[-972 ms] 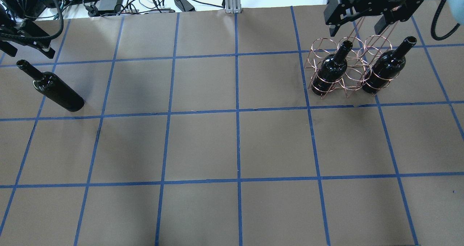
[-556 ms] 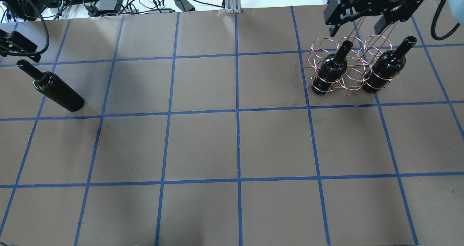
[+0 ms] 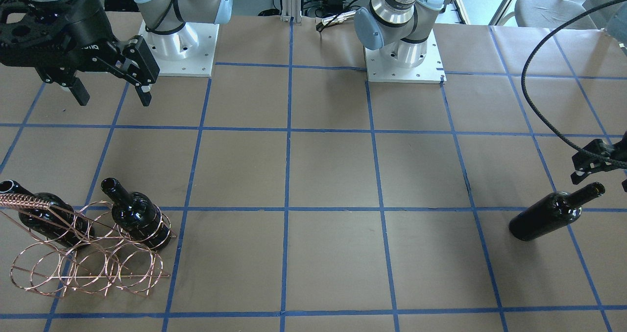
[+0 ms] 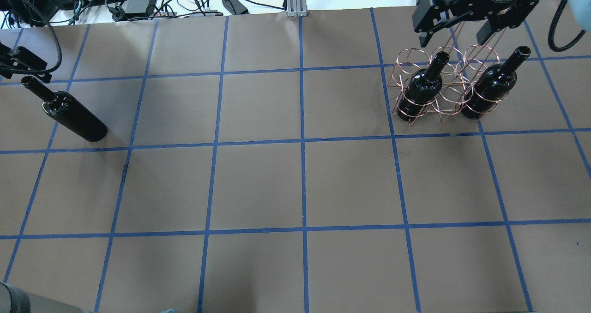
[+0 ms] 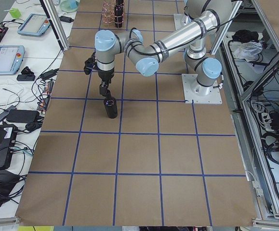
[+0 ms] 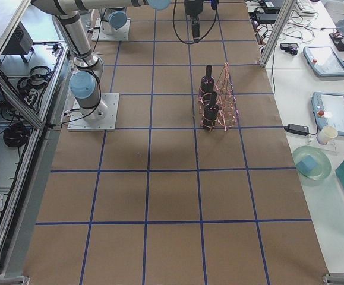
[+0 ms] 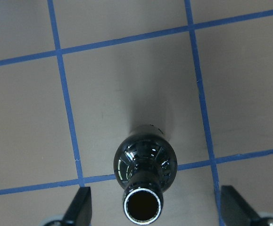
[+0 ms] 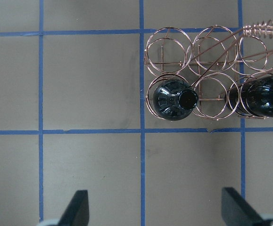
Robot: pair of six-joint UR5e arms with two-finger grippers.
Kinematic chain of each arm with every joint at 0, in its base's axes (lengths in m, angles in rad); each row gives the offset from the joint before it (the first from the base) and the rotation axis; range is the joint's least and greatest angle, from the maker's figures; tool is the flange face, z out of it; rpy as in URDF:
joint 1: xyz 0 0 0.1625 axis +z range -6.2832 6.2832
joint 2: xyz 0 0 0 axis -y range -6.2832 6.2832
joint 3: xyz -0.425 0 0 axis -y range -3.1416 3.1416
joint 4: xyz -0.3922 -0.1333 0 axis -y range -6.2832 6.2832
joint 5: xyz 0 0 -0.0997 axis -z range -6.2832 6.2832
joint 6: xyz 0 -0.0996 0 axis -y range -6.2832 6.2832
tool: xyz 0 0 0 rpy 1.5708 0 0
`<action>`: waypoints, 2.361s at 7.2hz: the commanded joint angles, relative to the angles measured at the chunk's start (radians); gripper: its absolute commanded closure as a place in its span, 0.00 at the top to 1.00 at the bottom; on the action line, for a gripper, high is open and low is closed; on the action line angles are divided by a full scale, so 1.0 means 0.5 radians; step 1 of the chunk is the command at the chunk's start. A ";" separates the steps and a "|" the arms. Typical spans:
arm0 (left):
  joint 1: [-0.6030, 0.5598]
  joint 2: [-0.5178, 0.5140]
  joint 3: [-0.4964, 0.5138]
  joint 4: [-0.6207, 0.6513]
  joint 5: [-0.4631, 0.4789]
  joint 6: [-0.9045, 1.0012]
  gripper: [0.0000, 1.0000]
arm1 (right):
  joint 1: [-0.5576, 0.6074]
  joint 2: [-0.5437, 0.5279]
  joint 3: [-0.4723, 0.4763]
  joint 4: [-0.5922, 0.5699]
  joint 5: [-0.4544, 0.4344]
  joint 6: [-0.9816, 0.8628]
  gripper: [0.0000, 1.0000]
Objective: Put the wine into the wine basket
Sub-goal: 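Lower the left gripper and close it on the bottle neck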
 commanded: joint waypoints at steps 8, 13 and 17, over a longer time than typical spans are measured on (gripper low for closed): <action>0.002 -0.110 -0.003 0.074 -0.020 -0.066 0.71 | 0.000 0.000 0.000 -0.001 -0.001 0.000 1.00; 0.002 -0.122 -0.006 0.074 0.001 -0.069 0.63 | 0.000 0.000 -0.003 -0.001 0.002 0.000 1.00; 0.002 -0.122 -0.009 0.050 0.008 -0.076 0.52 | 0.000 0.000 -0.003 0.002 0.002 0.000 1.00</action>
